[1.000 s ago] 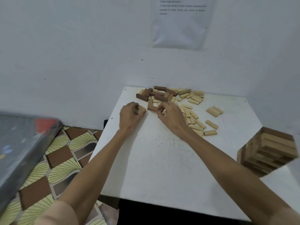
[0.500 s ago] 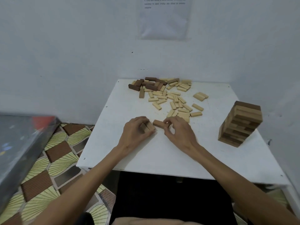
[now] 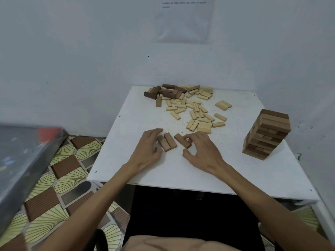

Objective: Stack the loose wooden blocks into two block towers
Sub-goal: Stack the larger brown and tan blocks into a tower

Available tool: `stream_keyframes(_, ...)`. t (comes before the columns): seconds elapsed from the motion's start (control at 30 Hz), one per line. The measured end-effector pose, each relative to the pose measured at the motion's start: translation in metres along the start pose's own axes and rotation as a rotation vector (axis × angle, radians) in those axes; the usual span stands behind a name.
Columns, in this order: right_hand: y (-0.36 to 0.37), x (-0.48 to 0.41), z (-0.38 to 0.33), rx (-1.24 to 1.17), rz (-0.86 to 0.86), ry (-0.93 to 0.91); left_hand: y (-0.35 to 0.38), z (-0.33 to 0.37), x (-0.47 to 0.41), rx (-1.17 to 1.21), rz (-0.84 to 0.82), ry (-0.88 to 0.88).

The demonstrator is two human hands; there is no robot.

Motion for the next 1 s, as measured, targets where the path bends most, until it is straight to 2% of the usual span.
stream_keyframes(0.13, 0.000, -0.002, -0.003, -0.013, -0.037, -0.045, -0.007, -0.009, 0.000, -0.001, 0.052, -0.051)
stream_keyframes(0.27, 0.002, -0.009, 0.000, -0.081, -0.093, -0.107, -0.005, -0.009, 0.000, -0.039, -0.040, -0.024)
stream_keyframes(0.33, 0.002, -0.016, 0.004, -0.127, -0.144, -0.140, -0.001, -0.006, 0.001, -0.060, -0.081, 0.012)
stream_keyframes(0.43, 0.001, -0.027, 0.007, -0.172, -0.272, -0.156, 0.002, 0.000, 0.003, -0.045, -0.049, 0.040)
stream_keyframes(0.6, 0.001, -0.045, 0.006, -0.182, -0.409, -0.137, -0.005, -0.004, -0.004, 0.055, -0.060, 0.012)
stream_keyframes(0.87, 0.008, -0.053, 0.006, -0.315, -0.355, -0.082, -0.007, -0.011, -0.019, 0.115, -0.211, 0.004)
stream_keyframes(1.0, 0.010, -0.047, 0.005, -0.310, -0.302, -0.066, -0.007, -0.009, -0.022, 0.120, -0.207, 0.036)
Point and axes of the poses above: each hand's wrist, its own x-axis away from the middle knuckle, its own y-axis out of the palm, z = x × y, the point moved 6 cm from there along -x, towards the middle knuckle, and after that the axes turned 7 degrees about -z, right-handed, at the moved point
